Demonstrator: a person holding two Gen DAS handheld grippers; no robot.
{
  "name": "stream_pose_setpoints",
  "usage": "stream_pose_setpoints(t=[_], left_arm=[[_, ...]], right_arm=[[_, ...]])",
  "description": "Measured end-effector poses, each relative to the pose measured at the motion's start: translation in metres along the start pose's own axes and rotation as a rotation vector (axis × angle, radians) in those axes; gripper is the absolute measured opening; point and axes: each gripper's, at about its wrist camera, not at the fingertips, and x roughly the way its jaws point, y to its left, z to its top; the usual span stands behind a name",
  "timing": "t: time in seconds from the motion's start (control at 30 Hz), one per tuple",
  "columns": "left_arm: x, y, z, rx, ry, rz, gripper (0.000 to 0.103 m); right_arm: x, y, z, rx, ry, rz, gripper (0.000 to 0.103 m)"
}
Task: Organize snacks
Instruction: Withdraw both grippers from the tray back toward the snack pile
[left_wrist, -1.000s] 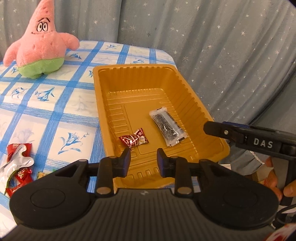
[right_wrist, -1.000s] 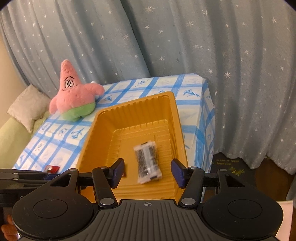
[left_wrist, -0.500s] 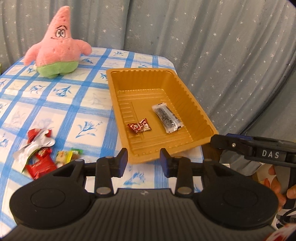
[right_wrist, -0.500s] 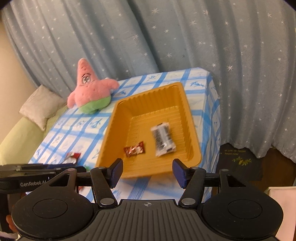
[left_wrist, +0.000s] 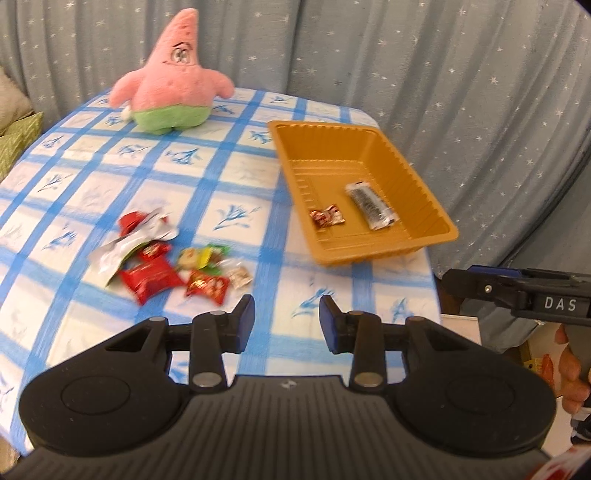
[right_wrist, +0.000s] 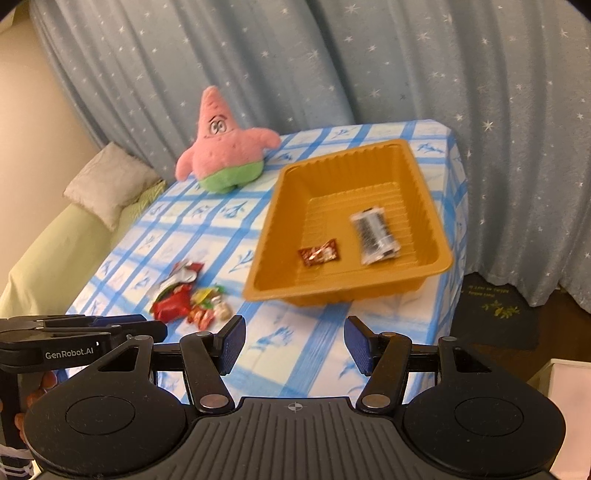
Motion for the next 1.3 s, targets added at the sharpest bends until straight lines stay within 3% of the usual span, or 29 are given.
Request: stream_pose_setpoints(t=[0.73, 1.3], left_arm=[[-0.032, 0.075, -0.037, -0.089, 0.004, 0.147, 0.035], [-0.013, 0.125, -0.034, -0.079, 0.01, 0.186, 0.035]], right_arm=[[0.049, 0.068, -0.038, -0.095, 0.128, 0.058, 0.059], [0.109, 0.103, -0.037, -0.154, 0.109, 0.004, 0.057]])
